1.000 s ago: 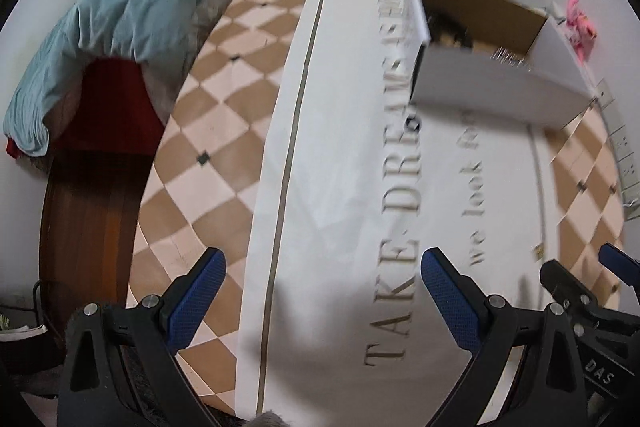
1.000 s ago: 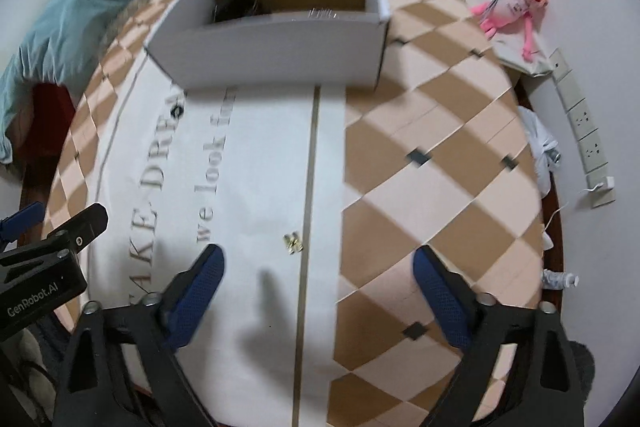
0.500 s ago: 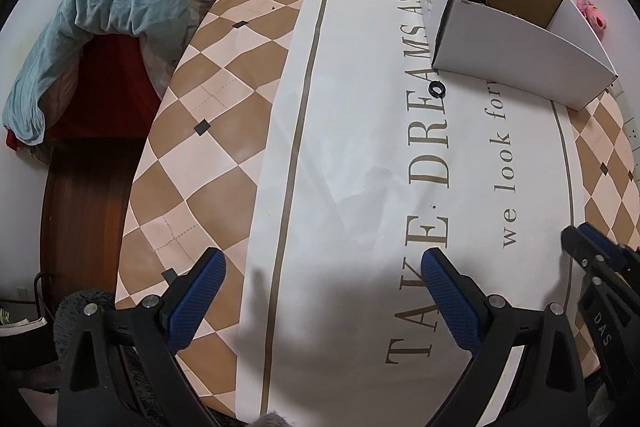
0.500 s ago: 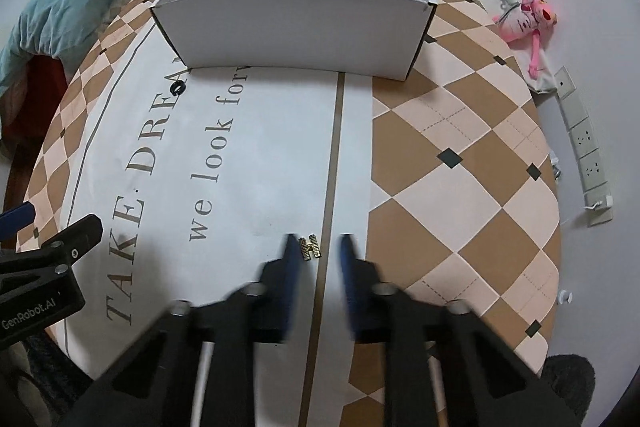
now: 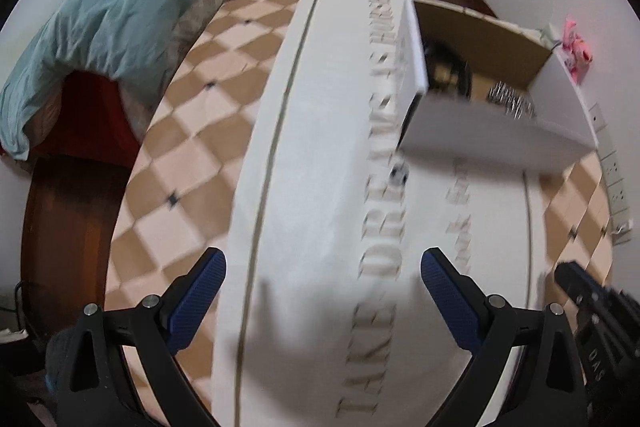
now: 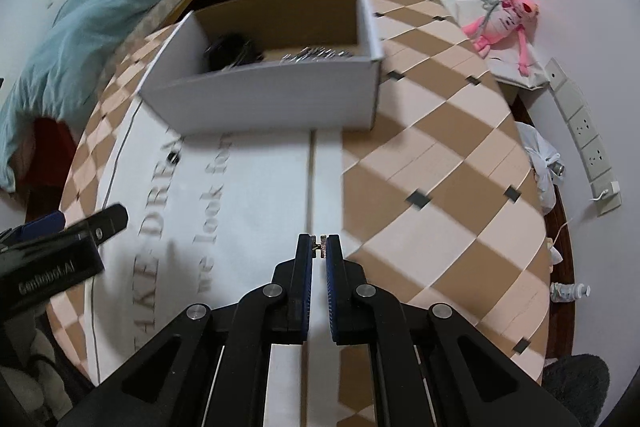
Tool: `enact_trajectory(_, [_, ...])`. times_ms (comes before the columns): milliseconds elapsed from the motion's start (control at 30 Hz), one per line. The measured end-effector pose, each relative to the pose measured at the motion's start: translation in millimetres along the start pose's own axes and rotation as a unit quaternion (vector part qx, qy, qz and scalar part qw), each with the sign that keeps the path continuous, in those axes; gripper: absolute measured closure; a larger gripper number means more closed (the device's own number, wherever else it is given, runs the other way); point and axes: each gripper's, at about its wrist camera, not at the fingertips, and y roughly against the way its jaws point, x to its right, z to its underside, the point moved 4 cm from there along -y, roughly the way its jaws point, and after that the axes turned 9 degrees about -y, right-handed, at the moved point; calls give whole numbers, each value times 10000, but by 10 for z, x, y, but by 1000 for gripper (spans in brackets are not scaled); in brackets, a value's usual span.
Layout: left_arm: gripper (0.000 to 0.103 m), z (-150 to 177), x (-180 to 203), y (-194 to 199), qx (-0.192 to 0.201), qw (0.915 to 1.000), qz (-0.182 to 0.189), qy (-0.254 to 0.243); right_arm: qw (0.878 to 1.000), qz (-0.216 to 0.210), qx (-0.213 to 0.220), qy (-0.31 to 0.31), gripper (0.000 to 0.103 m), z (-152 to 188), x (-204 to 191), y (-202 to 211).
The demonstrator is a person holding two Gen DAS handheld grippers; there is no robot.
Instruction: Organize jewelry
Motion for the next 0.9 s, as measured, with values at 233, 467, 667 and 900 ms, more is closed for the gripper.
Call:
enact_trajectory(233, [20,-353,197,-170,82,9995,130,-275,9992,86,17,-392,96,-289,146,-147])
enact_trajectory(467, [54,-456,345,-316,12,9985,233,-497,9987,157,21,-477,96,-444,235,-232])
enact_trajectory(667, [88,-444,433,-412,-82,9975,395,-586,9981,180,0,-583,96,-481,327,-269])
enact_trajectory(900, [98,-355,452,-334,53,9971,508,-572,9979,147,85,-629,96,-525,378,-180])
